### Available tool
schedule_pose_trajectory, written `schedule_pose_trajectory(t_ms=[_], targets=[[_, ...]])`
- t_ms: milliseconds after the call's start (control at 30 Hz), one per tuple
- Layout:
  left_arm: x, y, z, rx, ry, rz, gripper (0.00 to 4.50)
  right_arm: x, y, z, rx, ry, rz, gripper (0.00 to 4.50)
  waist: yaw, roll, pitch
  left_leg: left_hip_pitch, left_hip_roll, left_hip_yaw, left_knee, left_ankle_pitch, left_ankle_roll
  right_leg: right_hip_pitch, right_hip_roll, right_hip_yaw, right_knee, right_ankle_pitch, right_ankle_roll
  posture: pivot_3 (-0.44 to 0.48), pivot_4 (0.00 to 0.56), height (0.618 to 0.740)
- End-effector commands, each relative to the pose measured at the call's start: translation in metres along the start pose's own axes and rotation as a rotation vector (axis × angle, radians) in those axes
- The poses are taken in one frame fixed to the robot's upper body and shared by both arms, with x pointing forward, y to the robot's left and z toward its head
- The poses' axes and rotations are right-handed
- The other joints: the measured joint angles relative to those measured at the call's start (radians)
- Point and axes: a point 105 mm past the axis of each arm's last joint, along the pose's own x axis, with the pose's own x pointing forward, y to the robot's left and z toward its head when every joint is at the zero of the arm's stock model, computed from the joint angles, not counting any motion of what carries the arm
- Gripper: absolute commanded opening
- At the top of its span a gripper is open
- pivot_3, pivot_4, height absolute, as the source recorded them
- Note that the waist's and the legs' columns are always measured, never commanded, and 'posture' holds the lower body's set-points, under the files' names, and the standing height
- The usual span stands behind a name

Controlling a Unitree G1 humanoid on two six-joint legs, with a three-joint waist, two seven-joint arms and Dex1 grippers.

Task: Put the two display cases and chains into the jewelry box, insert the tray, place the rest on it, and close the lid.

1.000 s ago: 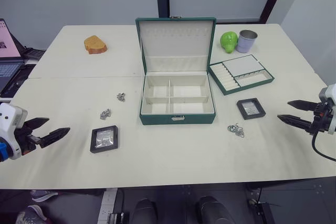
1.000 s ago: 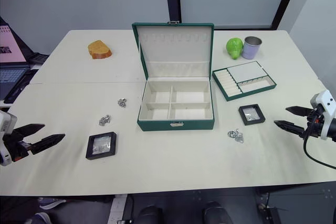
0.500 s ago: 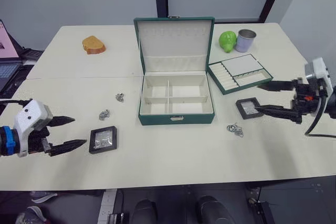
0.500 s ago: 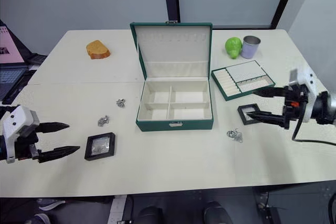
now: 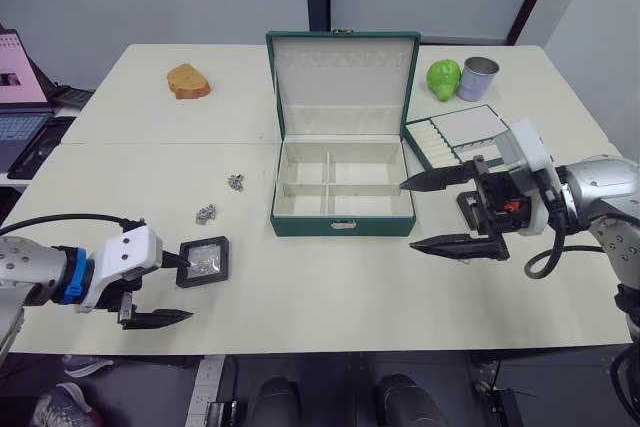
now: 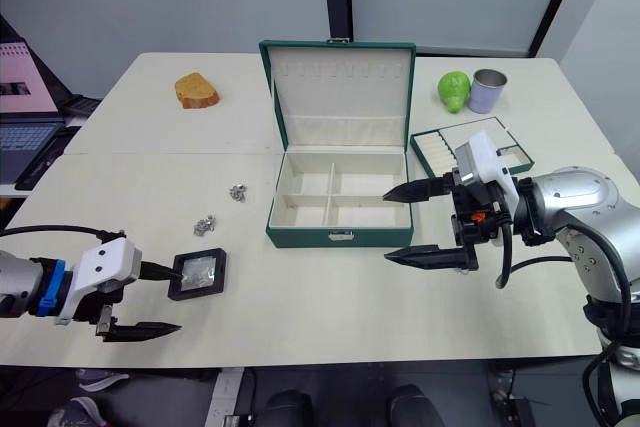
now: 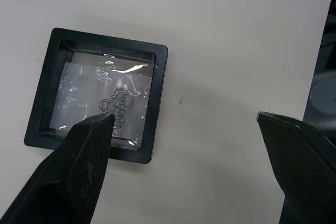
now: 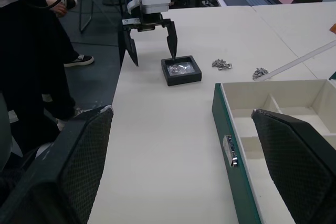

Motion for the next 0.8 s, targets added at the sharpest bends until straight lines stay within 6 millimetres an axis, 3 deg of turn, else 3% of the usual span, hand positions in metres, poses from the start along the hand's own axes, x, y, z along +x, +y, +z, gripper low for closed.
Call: schedule_pose_trajectory(t_ms=[33,233,333,733,800], targets=[[0.001,0.001,0.004,0.023,-0.011,0.012,4.5,-0.001,0.002,0.008,-0.052,-0.01,-0.008,4.48,0.0,0.0,0.0,0.0,0.0,0.0,0.0,0.0,0.0,0.0,0.0,0.0,0.0,0.0,0.0,0.0,0.15,0.74],[0.005,0.0,0.0,0.02,-0.013,0.017,4.5,-0.001,0.001,0.006,-0.049,-0.014,-0.015,4.48,0.001,0.0,0.0,0.0,0.0,0.0,0.0,0.0,0.0,0.0,0.0,0.0,0.0,0.0,0.0,0.0,0.15,0.74],[0.007,-0.001,-0.002,0.019,-0.014,0.019,3.94,-0.001,0.002,0.005,-0.047,-0.012,-0.014,4.5,0.001,0.0,0.0,0.0,0.0,0.0,0.0,0.0,0.0,0.0,0.0,0.0,0.0,0.0,0.0,0.0,0.15,0.74],[0.006,0.001,-0.007,0.011,-0.011,0.033,0.28,-0.002,0.002,0.005,-0.044,-0.009,-0.009,4.5,0.001,0.0,0.0,0.0,0.0,0.0,0.0,0.0,0.0,0.0,0.0,0.0,0.0,0.0,0.0,0.0,0.15,0.74],[0.006,0.002,-0.007,0.01,-0.009,0.033,0.01,-0.002,0.002,0.007,-0.046,-0.012,-0.008,4.5,0.001,0.0,0.0,0.0,0.0,0.0,0.0,0.0,0.0,0.0,0.0,0.0,0.0,0.0,0.0,0.0,0.15,0.74]])
